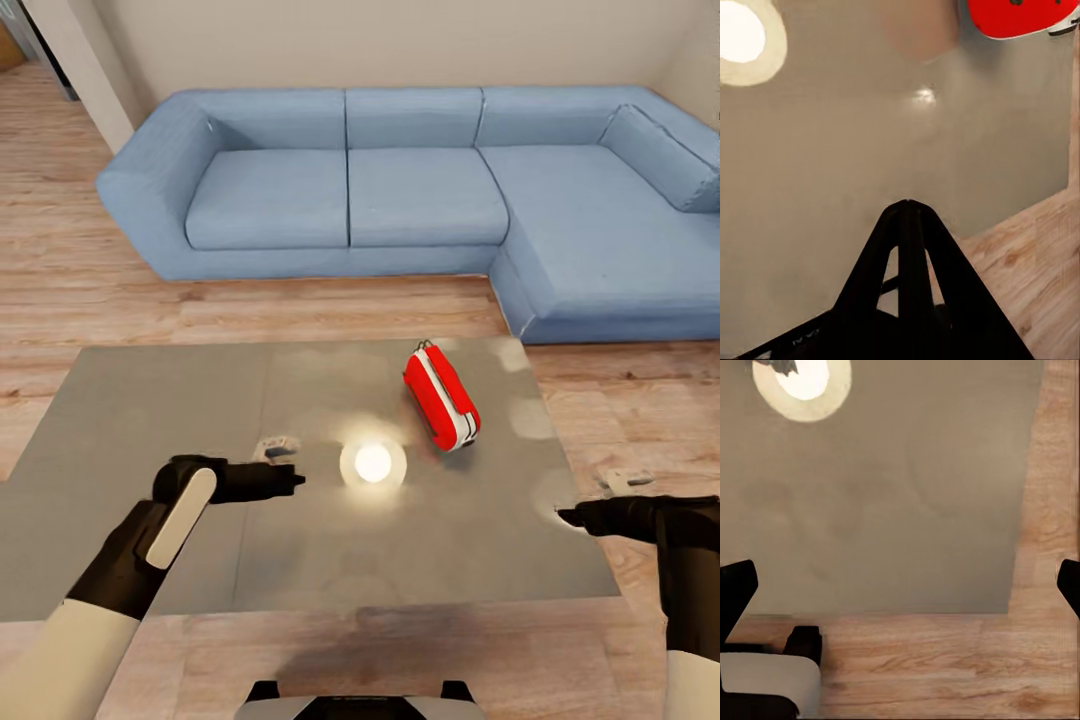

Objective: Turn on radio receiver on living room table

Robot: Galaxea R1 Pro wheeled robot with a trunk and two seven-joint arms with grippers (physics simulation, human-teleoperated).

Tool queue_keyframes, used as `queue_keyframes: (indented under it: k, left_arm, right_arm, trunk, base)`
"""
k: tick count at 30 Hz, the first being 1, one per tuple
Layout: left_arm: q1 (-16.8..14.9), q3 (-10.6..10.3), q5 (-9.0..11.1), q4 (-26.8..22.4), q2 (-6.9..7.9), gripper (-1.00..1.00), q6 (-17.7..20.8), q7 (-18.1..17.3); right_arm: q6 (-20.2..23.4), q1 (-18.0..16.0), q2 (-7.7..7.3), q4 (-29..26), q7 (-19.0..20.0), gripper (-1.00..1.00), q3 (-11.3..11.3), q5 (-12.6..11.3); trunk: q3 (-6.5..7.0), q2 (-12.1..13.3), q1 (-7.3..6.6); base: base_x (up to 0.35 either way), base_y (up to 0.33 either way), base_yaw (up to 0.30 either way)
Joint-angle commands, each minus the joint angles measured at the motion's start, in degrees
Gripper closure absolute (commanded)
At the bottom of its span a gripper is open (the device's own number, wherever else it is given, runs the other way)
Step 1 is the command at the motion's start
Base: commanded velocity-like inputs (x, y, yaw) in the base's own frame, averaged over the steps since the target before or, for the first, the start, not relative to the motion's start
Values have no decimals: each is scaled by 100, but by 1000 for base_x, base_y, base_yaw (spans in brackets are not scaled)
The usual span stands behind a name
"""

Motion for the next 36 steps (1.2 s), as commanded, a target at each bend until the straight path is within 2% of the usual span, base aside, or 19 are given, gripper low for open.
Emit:
queue_keyframes:
  k: [1, 2, 7, 9, 11, 14, 16, 17, 19, 20, 24, 27, 28, 29, 30, 31, 32, 33, 36]
  left_arm:
    - [109, 0, 3, -53, 28, 100, 0, -1]
    - [255, 0, 2, -97, 55, 100, -5, 0]
    - [769, 0, -10, -216, 99, 100, -13, 7]
    - [993, 0, -12, -378, 185, 100, -12, 5]
    - [1283, 0, -6, -647, 377, 100, -15, 0]
    - [1678, 0, -11, -733, 460, 100, -18, 10]
    - [1883, 0, -12, -748, 495, 100, -18, 18]
    - [1930, 0, -12, -750, 506, 100, -20, 19]
    - [2147, 0, -9, -743, 586, 100, -158, 19]
    - [2194, 0, -8, -737, 607, 100, -226, 19]
    - [2592, 0, -1, -620, 761, 100, -799, 9]
    - [2733, -4, -3, -447, 802, 100, -923, 13]
    - [2836, -89, -12, -179, 820, 100, -1007, 20]
    - [2876, -258, -15, 63, 826, 100, -1204, 20]
    - [2897, -524, -14, 411, 829, 100, -1581, 15]
    - [2901, -614, -14, 532, 830, 100, -1706, 13]
    - [2909, -891, -13, 921, 827, 100, -2074, 10]
    - [2911, -978, -11, 1056, 824, 100, -2188, 9]
    - [2916, -1341, -13, 1879, 807, 100, -2770, 14]
  right_arm:
    - [-66, 62, 0, 0, 5, -100, -125, 5]
    - [-160, 121, 5, 0, 12, -100, -310, 16]
    - [-459, 120, 3, -5, 19, -100, -740, 36]
    - [-629, 124, 5, -5, 21, -100, -955, 82]
    - [-874, 126, 19, 2, 29, -100, -1377, 363]
    - [-1298, 130, 58, 13, 63, -100, -1963, 783]
    - [-1607, 133, 80, 22, 95, -100, -2320, 905]
    - [-1683, 134, 85, 30, 100, -100, -2400, 922]
    - [-2033, 149, 97, 206, 114, -100, -2782, 988]
    - [-2099, 165, 95, 260, 115, -100, -2855, 1010]
    - [-2734, 381, 103, 749, 118, -100, -3481, 1382]
    - [-3113, 423, 105, 1041, 118, -100, -3887, 1604]
    - [-3517, 440, 105, 1355, 115, -100, -4326, 1855]
    - [-3788, 446, 106, 1599, 99, -100, -4631, 2062]
    - [-4034, 449, 106, 1864, 78, -100, -4932, 2291]
    - [-4104, 450, 106, 1944, 74, -100, -5022, 2364]
    - [-4304, 451, 106, 2190, 58, -100, -5290, 2595]
    - [-4366, 451, 106, 2274, 51, -100, -5379, 2676]
    - [-4702, 452, 101, 2859, -132, -100, -5902, 3197]
  trunk:
    - [10, 0, 0]
    - [19, 0, 0]
    - [65, 0, 0]
    - [83, 0, 0]
    - [102, 0, 0]
    - [129, 0, 0]
    - [148, 0, 0]
    - [157, 0, 0]
    - [175, 0, 0]
    - [185, 0, 0]
    - [221, 0, 0]
    - [249, 0, 0]
    - [258, 0, 0]
    - [267, 0, 0]
    - [277, 0, 0]
    - [286, 0, 0]
    - [295, 0, 0]
    - [304, 0, 0]
    - [332, 0, 0]
  base:
    - [0, 0, 0]
    - [0, 0, 0]
    - [0, 0, 0]
    - [0, 0, 0]
    - [0, 0, 0]
    - [0, 0, 0]
    - [0, 0, 0]
    - [0, 0, 0]
    - [0, 0, 0]
    - [0, 0, 0]
    - [0, 0, 0]
    - [0, 0, 0]
    - [0, 0, 0]
    - [0, 0, 0]
    - [0, 0, 0]
    - [0, 0, 0]
    - [0, 0, 0]
    - [0, 0, 0]
    - [0, 0, 0]
